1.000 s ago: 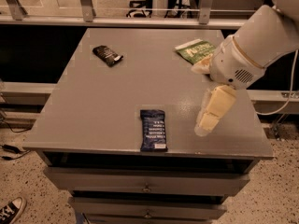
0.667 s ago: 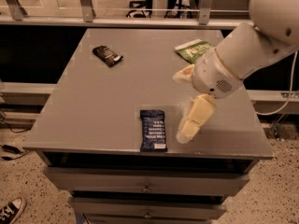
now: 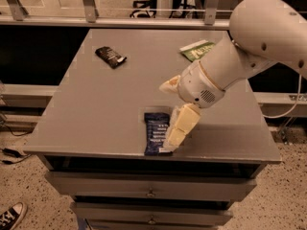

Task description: Pick rxbar blueberry

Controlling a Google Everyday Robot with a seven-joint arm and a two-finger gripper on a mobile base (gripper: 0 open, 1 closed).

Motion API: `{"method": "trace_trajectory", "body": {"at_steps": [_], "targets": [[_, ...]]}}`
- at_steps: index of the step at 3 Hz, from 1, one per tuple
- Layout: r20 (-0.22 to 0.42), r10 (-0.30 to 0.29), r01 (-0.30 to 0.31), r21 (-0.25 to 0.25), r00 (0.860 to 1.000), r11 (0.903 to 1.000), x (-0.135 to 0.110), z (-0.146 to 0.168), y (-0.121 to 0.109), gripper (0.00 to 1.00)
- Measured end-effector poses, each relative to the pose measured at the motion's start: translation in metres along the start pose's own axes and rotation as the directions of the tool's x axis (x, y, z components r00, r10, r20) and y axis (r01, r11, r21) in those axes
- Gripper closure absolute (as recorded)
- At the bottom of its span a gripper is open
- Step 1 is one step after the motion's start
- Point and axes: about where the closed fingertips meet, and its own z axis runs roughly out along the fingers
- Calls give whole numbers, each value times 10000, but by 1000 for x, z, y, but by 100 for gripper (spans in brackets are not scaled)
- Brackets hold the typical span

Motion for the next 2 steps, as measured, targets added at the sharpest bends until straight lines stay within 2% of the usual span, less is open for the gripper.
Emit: {"method": "trace_trajectory", "body": {"at_steps": [1,2], "targets": [[125,275,-271,-331,9995,9991,2,15,-8,0],[125,583,-573,-721,9982,9958,3,25,-13,17]]}}
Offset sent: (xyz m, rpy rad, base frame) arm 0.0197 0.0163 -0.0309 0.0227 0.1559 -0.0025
